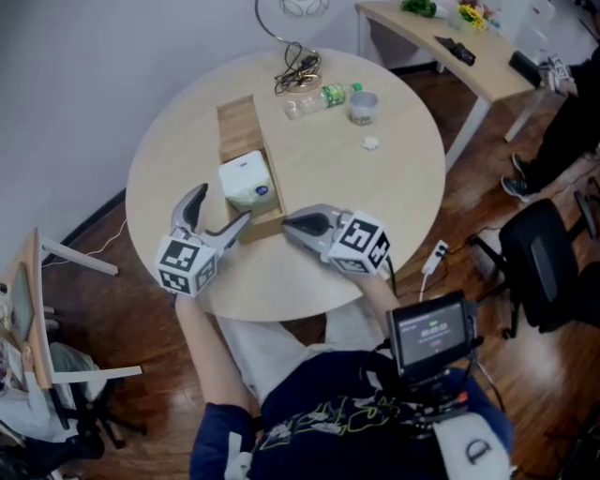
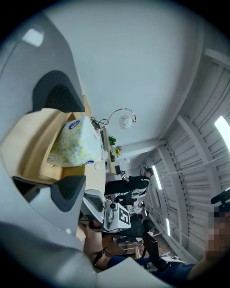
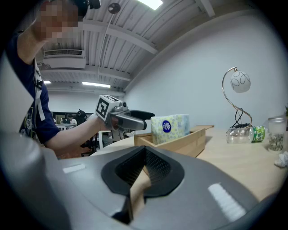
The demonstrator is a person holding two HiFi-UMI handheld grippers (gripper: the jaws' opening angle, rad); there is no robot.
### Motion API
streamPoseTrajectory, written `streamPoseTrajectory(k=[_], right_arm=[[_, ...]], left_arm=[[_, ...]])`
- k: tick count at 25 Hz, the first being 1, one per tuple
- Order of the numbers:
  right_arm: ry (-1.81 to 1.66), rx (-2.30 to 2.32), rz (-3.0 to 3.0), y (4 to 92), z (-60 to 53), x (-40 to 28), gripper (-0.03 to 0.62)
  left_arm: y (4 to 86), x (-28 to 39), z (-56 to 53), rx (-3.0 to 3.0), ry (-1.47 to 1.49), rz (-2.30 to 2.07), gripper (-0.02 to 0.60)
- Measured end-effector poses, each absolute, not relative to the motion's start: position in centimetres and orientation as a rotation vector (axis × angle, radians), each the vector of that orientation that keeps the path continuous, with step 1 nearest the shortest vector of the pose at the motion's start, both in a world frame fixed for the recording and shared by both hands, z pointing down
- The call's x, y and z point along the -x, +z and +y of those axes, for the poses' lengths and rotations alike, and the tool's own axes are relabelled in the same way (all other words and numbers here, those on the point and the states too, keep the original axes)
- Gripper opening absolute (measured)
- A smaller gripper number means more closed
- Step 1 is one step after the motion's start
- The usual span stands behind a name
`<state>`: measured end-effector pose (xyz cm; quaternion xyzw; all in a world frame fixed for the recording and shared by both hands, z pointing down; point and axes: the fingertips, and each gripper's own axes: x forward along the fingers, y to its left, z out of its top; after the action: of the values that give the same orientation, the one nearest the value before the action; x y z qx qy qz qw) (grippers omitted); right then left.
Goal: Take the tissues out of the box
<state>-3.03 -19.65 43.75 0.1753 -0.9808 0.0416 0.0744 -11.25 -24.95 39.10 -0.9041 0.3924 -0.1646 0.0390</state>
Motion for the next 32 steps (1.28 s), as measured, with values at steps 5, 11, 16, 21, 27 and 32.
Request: streamPoseTrajectory(k=[5, 11, 16, 21, 27, 32], right_arm=[[0.113, -0.520, -2.936, 43.5, -19.6, 2.9, -0.003], [0.124, -0.524, -2.936, 44.0, -19.5, 2.7, -0.003], [0.110, -0.511, -2.935, 44.2, -19.6, 2.8, -0.003], [0.127, -0.527, -2.948, 43.8, -19.5, 3.0, -0.003], [0.122, -0.519, -2.951, 43.7, -19.5, 2.8, -0.003], [0.114, -0.512, -2.938, 44.0, -19.6, 2.7, -0.003]], left_arm=[[38.5, 10.7, -26.0, 2.815, -0.499, 1.135, 0.442], [39.6, 10.4, -27.0, 2.807, -0.677, 1.026, 0.469], [40.0, 10.2, -27.7, 2.844, -0.734, 0.960, 0.474], [39.7, 10.2, -28.5, 2.886, -0.709, 0.918, 0.474], [38.3, 9.8, -29.3, 2.965, -0.594, 0.872, 0.474], [39.4, 9.0, -29.3, 3.025, -0.568, 0.825, 0.474]])
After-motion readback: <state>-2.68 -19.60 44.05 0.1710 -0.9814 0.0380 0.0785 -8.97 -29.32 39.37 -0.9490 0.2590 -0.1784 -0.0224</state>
